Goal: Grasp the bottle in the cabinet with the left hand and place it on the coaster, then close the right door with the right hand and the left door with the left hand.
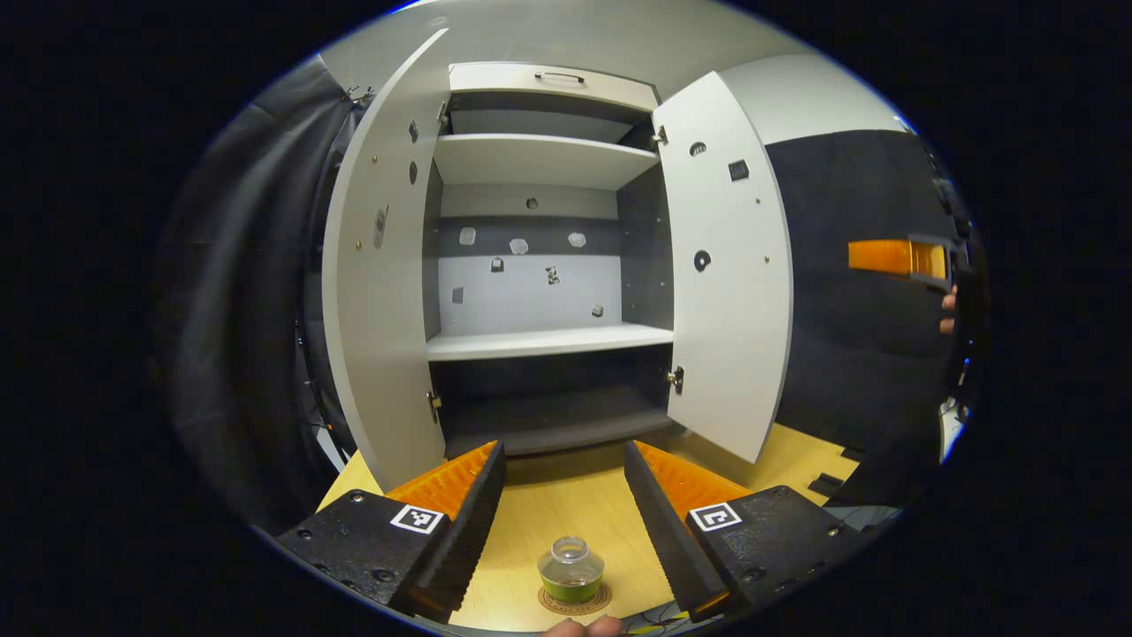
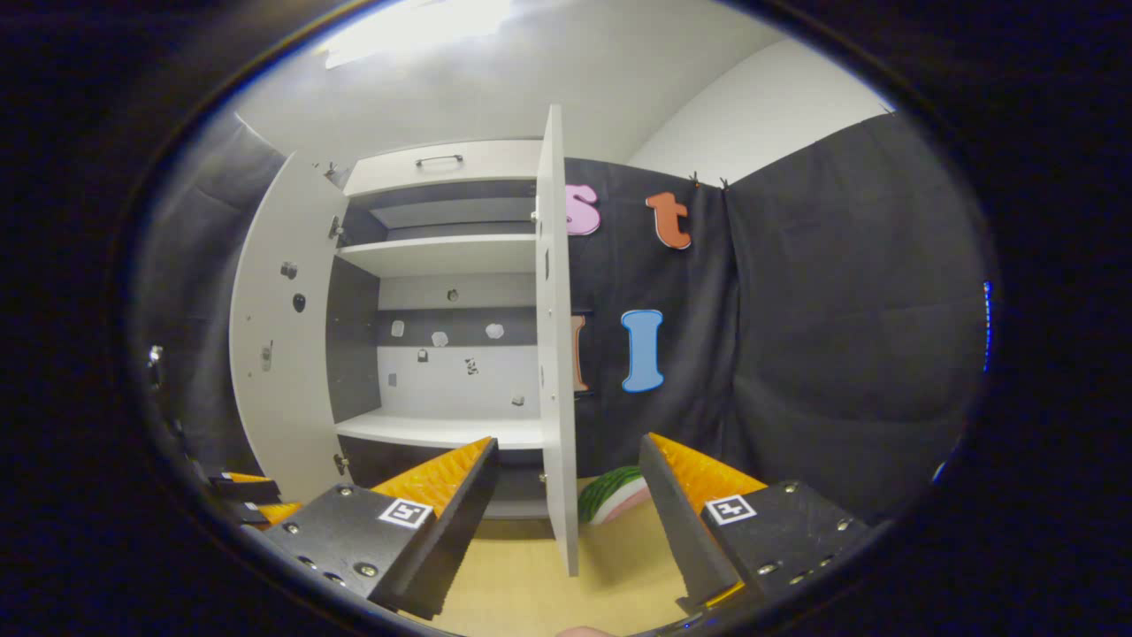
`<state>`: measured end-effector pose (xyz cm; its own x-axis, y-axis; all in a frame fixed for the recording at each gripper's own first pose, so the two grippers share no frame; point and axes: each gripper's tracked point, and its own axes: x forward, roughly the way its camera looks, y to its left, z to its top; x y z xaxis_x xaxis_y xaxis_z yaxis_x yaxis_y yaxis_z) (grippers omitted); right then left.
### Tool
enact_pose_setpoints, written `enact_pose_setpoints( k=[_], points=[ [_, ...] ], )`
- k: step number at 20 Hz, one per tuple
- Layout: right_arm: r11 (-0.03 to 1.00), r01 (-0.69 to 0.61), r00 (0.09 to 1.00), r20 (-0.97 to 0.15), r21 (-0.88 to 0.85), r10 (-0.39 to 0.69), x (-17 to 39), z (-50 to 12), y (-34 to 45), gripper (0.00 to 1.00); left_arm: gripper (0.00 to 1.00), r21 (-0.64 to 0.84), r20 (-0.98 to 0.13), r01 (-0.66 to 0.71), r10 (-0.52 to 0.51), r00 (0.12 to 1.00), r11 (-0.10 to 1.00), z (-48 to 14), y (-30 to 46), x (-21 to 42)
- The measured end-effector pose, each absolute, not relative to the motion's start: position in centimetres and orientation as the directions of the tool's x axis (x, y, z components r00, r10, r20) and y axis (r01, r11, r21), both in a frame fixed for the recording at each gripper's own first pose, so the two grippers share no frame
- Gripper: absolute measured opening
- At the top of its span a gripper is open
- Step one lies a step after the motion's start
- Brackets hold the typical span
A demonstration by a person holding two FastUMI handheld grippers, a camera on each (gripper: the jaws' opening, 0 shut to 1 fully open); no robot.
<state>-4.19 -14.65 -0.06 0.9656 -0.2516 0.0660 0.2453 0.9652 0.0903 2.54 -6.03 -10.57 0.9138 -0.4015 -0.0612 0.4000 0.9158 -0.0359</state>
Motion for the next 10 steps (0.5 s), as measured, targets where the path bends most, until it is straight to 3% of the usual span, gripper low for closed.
enact_pose_setpoints(
  k=[4, 10],
  points=[
    [0.944, 0.32, 0.941, 0.093, 0.075, -0.326, -3.9, 1.9, -20.4, 0.96, 0.86, 0.008, 0.001, 0.382, -0.382, 0.924, 0.924, -5.6, -4.7, 2.7],
    [0.918, 0.395, 0.911, 0.111, 0.044, -0.397, -1.5, 4.8, -27.8, 0.96, 0.85, -0.099, 0.05, 0.349, -0.346, 0.937, 0.932, 0.1, -2.5, 2.8]
  ],
)
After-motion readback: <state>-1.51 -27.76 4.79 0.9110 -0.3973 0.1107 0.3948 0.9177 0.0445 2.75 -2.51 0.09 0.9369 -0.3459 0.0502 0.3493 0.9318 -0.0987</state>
